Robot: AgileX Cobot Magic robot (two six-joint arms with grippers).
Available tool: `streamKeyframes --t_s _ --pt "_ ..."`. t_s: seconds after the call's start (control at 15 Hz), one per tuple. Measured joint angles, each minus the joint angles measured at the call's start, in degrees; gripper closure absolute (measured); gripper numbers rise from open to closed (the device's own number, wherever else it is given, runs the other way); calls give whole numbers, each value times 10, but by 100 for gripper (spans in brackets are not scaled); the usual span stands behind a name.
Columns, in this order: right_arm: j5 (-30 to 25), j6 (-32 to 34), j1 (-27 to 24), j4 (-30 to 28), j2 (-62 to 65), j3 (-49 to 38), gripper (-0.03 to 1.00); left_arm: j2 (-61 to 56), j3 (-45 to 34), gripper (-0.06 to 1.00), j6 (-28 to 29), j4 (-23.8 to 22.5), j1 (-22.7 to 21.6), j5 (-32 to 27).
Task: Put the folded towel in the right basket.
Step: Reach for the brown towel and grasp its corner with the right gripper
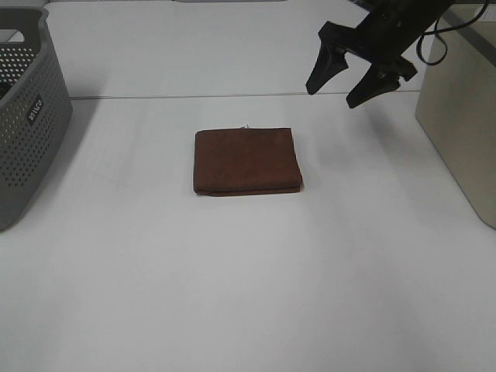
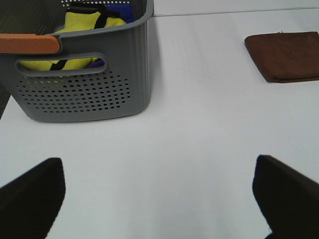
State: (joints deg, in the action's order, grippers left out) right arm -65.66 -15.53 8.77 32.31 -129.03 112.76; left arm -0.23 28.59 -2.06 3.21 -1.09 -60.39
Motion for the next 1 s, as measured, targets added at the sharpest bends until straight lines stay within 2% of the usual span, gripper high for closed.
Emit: streamKeyframes --t_s 0.4,0.87,1.0 --pt "-5 -1 0 38 -119 22 21 0 0 -3 0 0 0 0" --pt "52 -31 14 104 -164 26 23 0 0 -3 0 0 0 0" --pt "73 -35 34 104 -167 26 29 0 0 -3 0 0 0 0"
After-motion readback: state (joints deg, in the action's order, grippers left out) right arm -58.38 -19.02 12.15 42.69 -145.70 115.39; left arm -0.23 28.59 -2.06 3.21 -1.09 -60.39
